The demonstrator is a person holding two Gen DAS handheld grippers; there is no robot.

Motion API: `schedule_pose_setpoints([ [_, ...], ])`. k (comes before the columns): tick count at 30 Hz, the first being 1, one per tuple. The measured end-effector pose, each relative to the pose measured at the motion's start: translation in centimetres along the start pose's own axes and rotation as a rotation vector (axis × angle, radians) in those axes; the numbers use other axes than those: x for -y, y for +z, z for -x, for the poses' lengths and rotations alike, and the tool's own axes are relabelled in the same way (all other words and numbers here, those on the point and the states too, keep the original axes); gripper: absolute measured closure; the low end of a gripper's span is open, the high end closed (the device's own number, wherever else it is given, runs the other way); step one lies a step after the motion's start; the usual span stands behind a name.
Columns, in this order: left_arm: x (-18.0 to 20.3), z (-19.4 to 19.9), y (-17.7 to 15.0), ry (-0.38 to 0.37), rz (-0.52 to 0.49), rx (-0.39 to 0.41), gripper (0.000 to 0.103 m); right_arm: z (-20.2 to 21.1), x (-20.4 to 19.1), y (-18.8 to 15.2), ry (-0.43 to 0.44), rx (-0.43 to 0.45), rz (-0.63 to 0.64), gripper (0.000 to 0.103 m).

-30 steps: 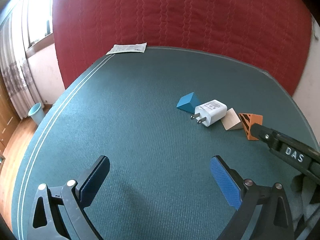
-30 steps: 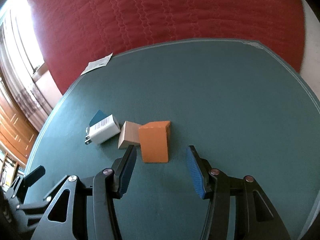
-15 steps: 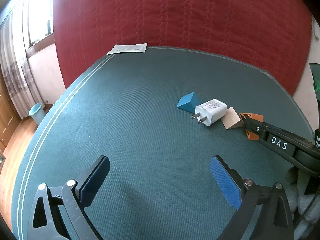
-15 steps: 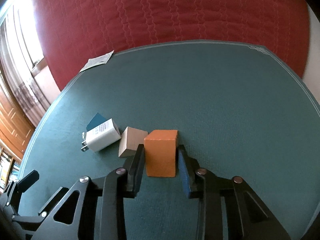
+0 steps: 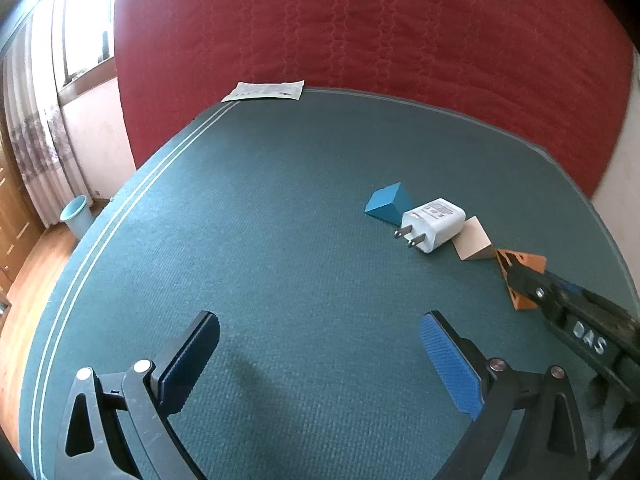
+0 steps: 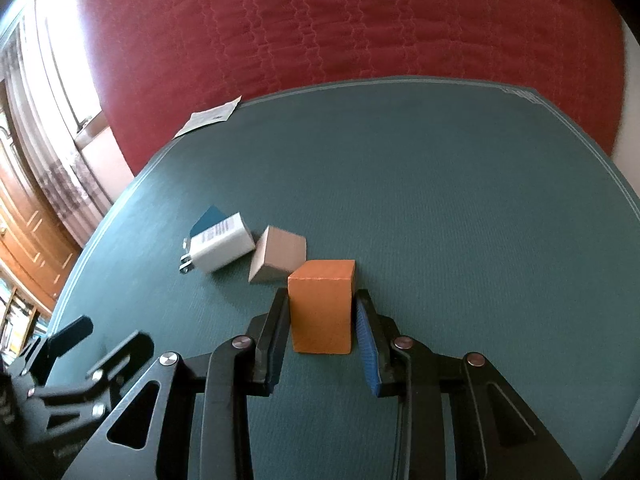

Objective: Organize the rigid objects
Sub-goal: 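Grasp the white charger with the left gripper while the right gripper holds the orange block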

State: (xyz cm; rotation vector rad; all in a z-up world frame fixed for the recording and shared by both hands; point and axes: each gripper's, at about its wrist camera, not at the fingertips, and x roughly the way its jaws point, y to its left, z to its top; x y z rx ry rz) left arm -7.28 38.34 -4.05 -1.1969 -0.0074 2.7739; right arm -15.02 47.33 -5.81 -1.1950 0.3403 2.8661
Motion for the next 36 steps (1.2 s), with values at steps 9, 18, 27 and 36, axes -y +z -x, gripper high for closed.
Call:
schedule_pose_setpoints([
  [9,0.3,0.2,0.0,0.035,-0.015,-0.013,0.001,2.6,1.1,-2.5,-0.007,0.008,-0.01,0.07],
  [18,1.7,-0.3,1.7,0.015,-0.016,-0.036,0.001,3.8,2.0,-3.6,0.011,0.022,-0.032,0.07],
  [27,2.9,-1.8,4.2,0.051,0.034,-0.047,0.001,4.0,2.7,-3.7,0.04,0.038,-0.062,0.07],
  [36,5.0,-3.3,5.5,0.061,0.072,-0.056,0.001,3.7,2.7,-3.5,0.05,0.044,-0.065,0.07],
])
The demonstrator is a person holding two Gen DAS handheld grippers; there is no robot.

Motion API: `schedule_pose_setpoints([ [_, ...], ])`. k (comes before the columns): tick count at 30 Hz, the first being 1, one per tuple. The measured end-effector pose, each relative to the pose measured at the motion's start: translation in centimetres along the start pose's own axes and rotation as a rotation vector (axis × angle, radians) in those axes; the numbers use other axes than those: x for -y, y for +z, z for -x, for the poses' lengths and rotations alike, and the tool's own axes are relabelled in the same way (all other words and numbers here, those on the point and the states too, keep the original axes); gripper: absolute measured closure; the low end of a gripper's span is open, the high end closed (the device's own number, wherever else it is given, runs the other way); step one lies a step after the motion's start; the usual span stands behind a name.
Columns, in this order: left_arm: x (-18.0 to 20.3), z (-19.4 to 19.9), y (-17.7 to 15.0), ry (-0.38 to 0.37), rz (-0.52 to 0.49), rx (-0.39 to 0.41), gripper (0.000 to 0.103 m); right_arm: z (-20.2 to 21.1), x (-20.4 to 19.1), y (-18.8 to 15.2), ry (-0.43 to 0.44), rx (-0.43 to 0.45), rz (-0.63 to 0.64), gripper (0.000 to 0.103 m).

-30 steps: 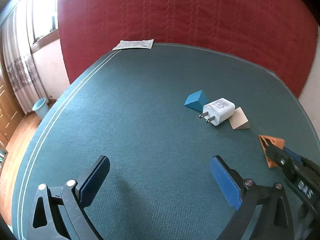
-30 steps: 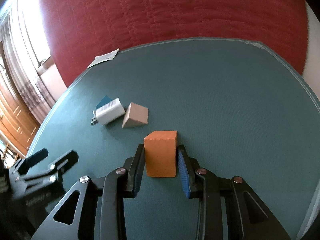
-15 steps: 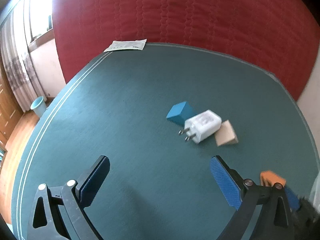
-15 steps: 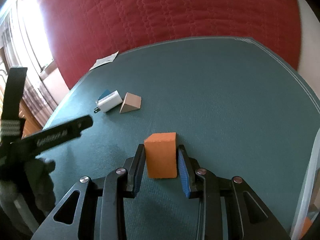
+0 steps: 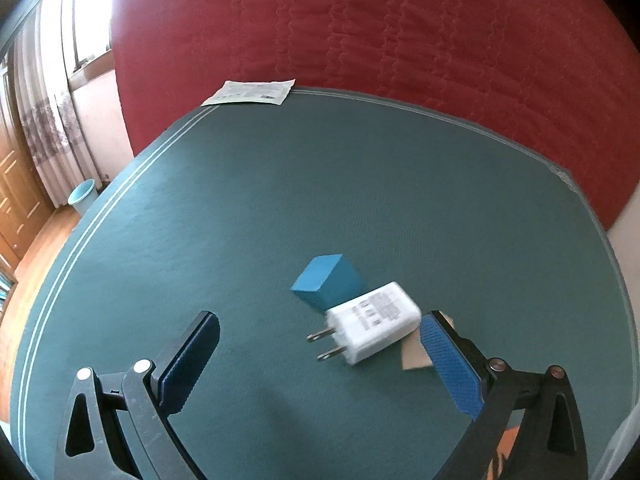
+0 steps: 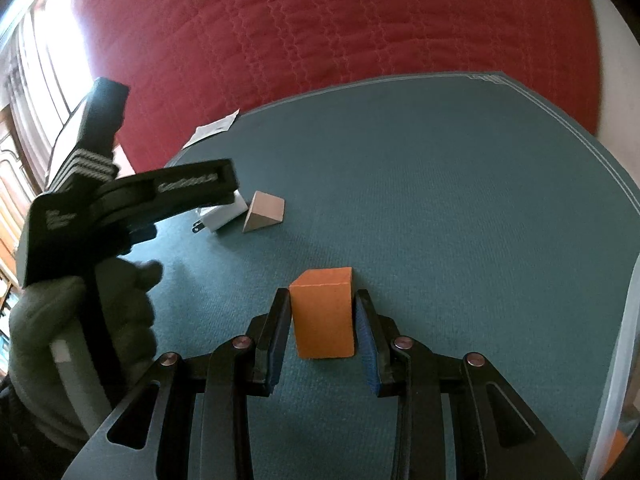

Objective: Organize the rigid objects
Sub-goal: 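Grasp the white charger with the left gripper while the right gripper holds the orange block, then carry the orange block in the right gripper while the left gripper carries the charger toward the bin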

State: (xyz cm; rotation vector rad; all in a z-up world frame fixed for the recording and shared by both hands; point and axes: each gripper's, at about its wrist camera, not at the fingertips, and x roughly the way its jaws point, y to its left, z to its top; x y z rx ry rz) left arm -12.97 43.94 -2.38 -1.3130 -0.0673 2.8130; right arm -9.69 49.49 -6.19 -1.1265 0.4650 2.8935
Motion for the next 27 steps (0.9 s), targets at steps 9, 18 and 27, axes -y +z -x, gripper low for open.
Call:
schedule_pose_setpoints([
  [9,0.4,-1.5,-0.1,0.045,-0.004,-0.023,0.002,0.0,-0.1,-0.2,0.004,0.006,-0.002,0.07],
  [18,-0.8,-0.9,-1.2,0.017,-0.047,-0.023,0.029,0.0,-0.1,-0.2,0.003,0.006,-0.003,0.07],
  [27,-2.6,0.7,-3.1,-0.024,-0.091,-0.001,0.038,-0.1,-0.2,-0.2,0.003,0.007,-0.002,0.07],
])
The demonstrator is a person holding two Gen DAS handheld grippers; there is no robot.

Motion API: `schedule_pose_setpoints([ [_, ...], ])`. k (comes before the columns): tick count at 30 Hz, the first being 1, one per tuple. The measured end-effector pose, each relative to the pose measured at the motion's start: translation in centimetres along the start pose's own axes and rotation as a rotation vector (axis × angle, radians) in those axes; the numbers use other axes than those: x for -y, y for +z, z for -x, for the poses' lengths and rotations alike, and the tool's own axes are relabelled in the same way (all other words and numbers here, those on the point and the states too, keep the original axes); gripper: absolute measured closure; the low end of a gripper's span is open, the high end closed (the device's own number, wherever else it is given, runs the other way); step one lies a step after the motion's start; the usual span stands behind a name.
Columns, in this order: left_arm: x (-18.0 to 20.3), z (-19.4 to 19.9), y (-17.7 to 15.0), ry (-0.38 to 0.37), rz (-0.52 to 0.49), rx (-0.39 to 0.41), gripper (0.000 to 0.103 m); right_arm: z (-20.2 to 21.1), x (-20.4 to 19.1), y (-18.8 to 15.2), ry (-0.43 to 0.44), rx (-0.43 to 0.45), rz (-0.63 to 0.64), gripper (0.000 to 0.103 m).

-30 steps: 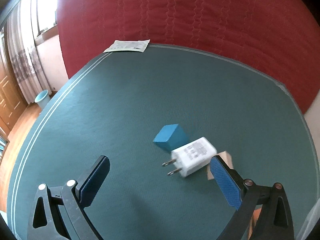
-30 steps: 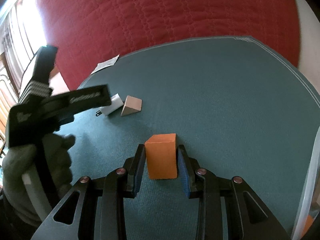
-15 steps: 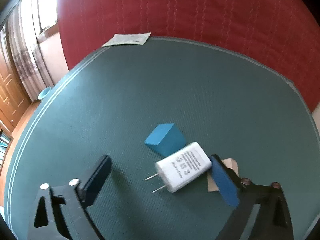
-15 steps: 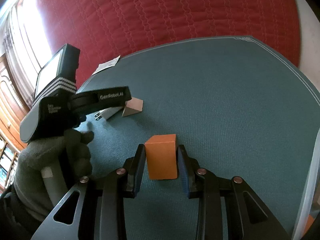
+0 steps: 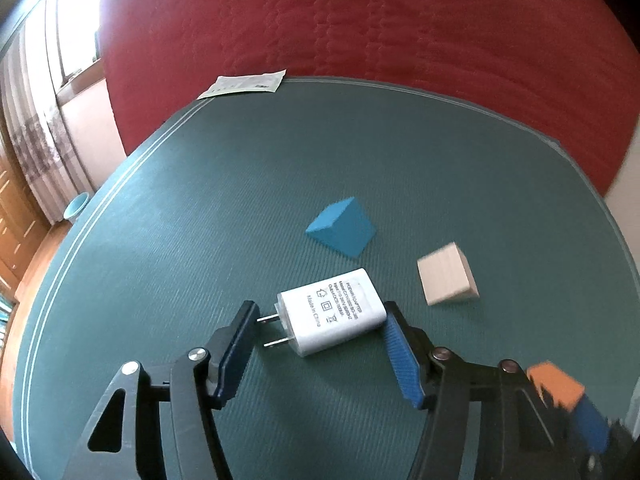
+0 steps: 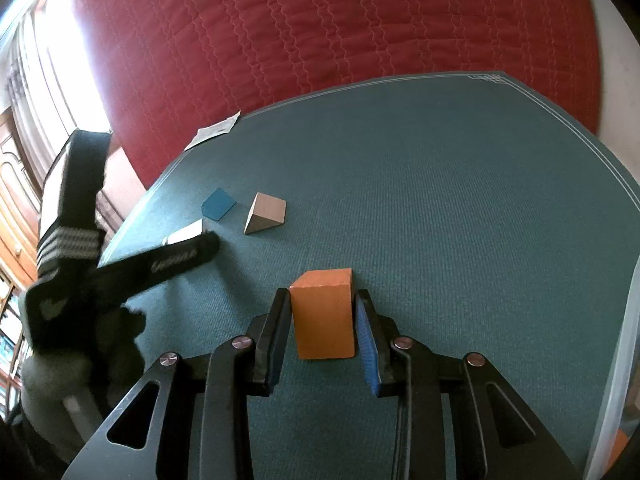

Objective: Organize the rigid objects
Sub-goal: 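Carry the orange block in the right gripper while the left gripper carries the charger toward the bin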

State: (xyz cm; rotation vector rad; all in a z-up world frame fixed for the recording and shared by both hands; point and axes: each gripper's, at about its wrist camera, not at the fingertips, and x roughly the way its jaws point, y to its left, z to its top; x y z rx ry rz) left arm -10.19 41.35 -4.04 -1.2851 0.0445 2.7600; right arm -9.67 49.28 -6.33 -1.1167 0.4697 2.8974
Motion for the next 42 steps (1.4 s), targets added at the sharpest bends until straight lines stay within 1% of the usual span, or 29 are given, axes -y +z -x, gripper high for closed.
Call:
schedule_pose_setpoints([
  [7,-1.3,1.1,-1.3,-0.052,0.002,0.004,0.038,0.0,0.0,0.0,0.001,0.0,0.0,0.07],
  [15,-2.1,1.6,-2.0,-0.085,-0.005,0.015,0.038,0.1,0.1,0.0,0.002,0.001,0.0,0.07],
  [23,-1.7,2.9,-2.5,-0.091,-0.045,0.056,0.038,0.1,0.1,-0.1,0.005,0.013,-0.006,0.07],
  [29,-1.5,3.8,-3.1,-0.111,-0.065,0.061,0.038,0.2,0.2,-0.2,-0.005,0.033,-0.019,0.071],
  [31,-1.5,4.3,-3.4,-0.129,-0.084,0.065,0.038,0.3,0.2,-0.2,-0.011,0.031,-0.026,0.071],
  [37,-1.3,5.4,-4.0,-0.141,-0.097,0.076,0.038,1.3,0.6,-0.8,-0.011,0.011,-0.043,0.071],
  [42,-0.8,5.8,-4.4,-0.152,-0.116,0.079,0.038,2.7,1.7,-1.0,-0.014,0.001,-0.064,0.071],
])
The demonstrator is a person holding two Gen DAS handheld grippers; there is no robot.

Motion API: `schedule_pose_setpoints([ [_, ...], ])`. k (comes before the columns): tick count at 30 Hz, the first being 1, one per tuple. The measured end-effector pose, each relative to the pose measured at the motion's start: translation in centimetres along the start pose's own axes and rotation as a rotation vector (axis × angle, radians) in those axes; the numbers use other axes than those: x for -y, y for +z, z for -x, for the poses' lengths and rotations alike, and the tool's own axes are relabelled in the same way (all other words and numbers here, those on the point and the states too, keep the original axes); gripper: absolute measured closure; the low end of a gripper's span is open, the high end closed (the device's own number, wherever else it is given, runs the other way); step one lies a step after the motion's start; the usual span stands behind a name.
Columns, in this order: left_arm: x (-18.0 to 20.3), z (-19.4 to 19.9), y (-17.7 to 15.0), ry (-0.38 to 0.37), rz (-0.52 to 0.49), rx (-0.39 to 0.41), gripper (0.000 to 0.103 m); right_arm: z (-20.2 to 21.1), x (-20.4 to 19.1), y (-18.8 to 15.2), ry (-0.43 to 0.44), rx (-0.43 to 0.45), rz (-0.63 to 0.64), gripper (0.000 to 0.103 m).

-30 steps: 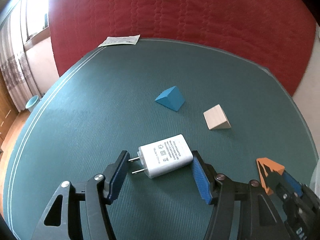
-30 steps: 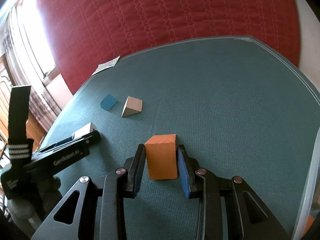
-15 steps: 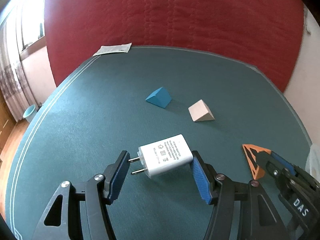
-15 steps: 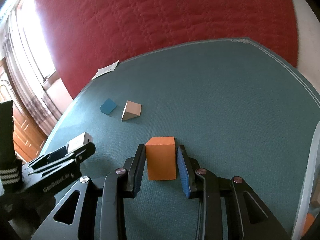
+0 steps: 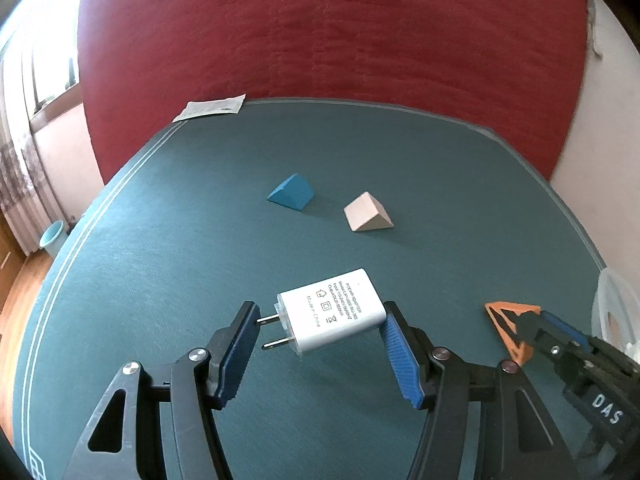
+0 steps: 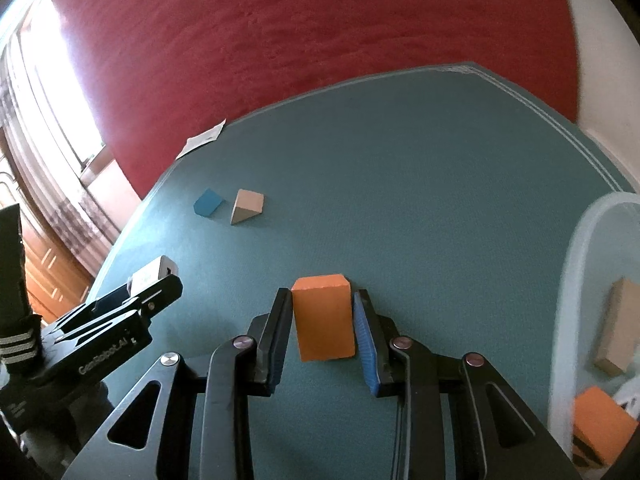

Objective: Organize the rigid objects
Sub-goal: 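Carry the orange block in the right gripper while the left gripper carries the charger toward the bin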

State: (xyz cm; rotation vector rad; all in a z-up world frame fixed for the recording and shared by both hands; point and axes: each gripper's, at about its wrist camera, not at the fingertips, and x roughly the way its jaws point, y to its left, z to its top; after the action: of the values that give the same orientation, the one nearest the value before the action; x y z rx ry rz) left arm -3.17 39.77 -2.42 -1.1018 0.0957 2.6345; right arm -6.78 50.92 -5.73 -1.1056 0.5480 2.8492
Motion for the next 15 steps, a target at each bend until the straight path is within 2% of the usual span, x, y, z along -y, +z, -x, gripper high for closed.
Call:
schedule_pose_setpoints([
  [10,1.3,0.7,-0.5,-0.026,-0.03,0.002,0.038,4.1,0.4,0.4,-0.019,0.077,0.025,0.071],
  [15,1.4,0.9,-0.7,-0.029,-0.036,0.0,0.038,4.4,1.6,-0.4,-0.021,0.057,0.02,0.07],
])
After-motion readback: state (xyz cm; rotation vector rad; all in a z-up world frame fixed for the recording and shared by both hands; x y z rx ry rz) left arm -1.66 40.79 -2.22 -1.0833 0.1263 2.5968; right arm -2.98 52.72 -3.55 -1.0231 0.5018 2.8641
